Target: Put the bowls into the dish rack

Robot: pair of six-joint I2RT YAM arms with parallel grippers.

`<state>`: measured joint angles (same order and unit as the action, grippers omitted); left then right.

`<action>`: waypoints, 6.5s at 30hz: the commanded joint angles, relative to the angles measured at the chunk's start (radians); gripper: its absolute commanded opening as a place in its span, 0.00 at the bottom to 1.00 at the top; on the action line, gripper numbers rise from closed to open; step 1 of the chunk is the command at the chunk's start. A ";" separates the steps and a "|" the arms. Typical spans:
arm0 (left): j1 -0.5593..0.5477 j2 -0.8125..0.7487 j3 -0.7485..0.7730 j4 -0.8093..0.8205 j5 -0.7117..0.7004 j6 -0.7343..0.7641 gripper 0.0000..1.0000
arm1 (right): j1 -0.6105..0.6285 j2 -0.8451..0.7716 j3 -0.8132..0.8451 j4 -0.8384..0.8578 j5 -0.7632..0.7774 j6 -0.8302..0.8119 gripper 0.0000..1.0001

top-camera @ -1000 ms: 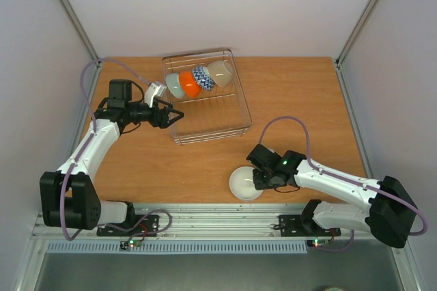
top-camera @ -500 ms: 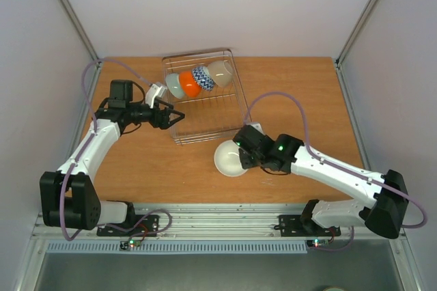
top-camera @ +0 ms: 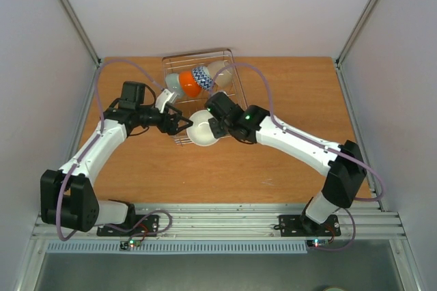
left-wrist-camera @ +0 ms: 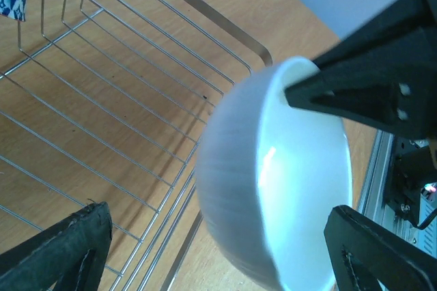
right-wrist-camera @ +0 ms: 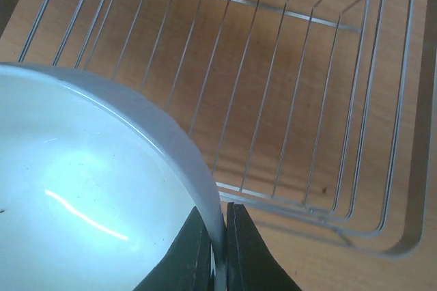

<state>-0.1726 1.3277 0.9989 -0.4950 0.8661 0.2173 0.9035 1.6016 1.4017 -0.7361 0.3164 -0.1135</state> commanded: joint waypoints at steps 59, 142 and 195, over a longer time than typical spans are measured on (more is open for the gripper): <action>0.054 0.024 0.043 -0.009 0.110 0.027 0.00 | -0.150 -0.248 -0.260 0.467 -0.697 0.006 0.98; 0.045 -0.079 0.043 0.052 -0.457 -0.020 0.78 | -0.207 0.068 0.234 0.002 -0.410 -0.137 0.01; 0.070 -0.068 0.030 0.055 -0.395 -0.005 0.80 | -0.122 0.902 1.053 -0.720 0.250 -0.192 0.44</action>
<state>-0.1108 1.2701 1.0283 -0.4885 0.4576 0.2070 0.7799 2.4733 2.4229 -1.4418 0.5690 -0.3084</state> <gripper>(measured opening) 0.802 0.790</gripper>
